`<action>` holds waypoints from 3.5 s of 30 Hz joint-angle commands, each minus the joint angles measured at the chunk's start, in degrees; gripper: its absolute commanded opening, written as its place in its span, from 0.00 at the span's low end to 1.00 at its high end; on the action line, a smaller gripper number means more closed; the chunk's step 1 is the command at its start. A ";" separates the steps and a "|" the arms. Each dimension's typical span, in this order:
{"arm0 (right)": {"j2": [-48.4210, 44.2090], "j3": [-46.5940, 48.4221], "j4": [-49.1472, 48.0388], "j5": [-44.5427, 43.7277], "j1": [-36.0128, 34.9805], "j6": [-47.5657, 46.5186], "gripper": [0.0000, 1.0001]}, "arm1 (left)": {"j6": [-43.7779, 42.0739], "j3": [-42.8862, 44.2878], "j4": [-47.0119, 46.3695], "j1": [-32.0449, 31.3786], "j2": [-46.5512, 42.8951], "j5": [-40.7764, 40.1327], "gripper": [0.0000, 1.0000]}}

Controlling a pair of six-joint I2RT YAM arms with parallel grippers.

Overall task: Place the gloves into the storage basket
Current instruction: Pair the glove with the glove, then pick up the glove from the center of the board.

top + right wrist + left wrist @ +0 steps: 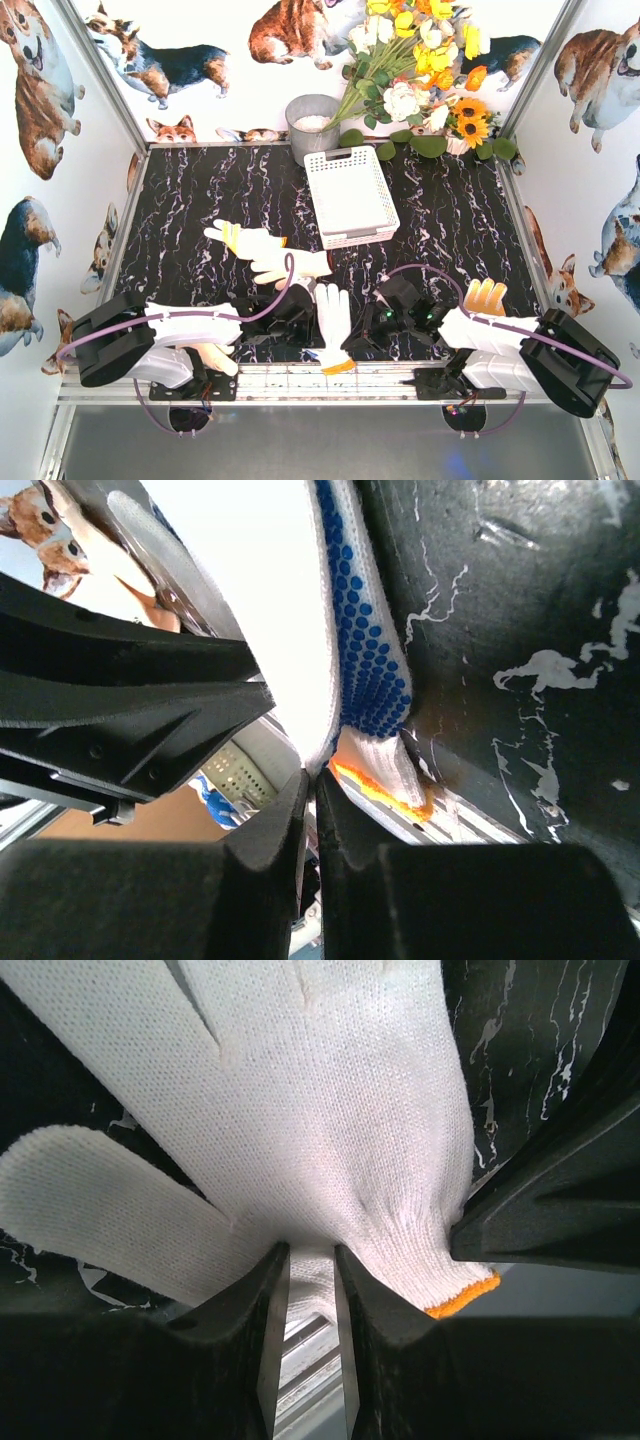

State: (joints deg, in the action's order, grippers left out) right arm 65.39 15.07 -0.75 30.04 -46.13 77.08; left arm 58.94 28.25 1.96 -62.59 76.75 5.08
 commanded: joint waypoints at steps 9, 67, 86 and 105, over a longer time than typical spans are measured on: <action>0.34 3.54 7.15 -1.80 -0.28 -4.87 0.22 | -6.31 4.60 9.11 -2.50 -1.30 -6.62 0.23; 7.84 4.16 0.16 3.11 -3.97 -1.94 0.04 | -1.63 2.46 7.50 -7.29 -2.70 -9.69 0.25; 4.55 5.67 -0.36 7.56 3.12 12.12 0.00 | -25.04 12.26 14.27 -28.90 -6.55 -39.43 0.67; 2.54 2.89 -10.75 10.39 5.04 24.53 0.00 | -30.94 16.80 13.14 -29.18 5.55 -44.43 0.63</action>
State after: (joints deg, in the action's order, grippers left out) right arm 68.60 18.85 -4.78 38.85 -41.47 97.73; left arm 28.51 44.36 15.94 -91.66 81.62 -37.71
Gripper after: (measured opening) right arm 0.074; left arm 0.674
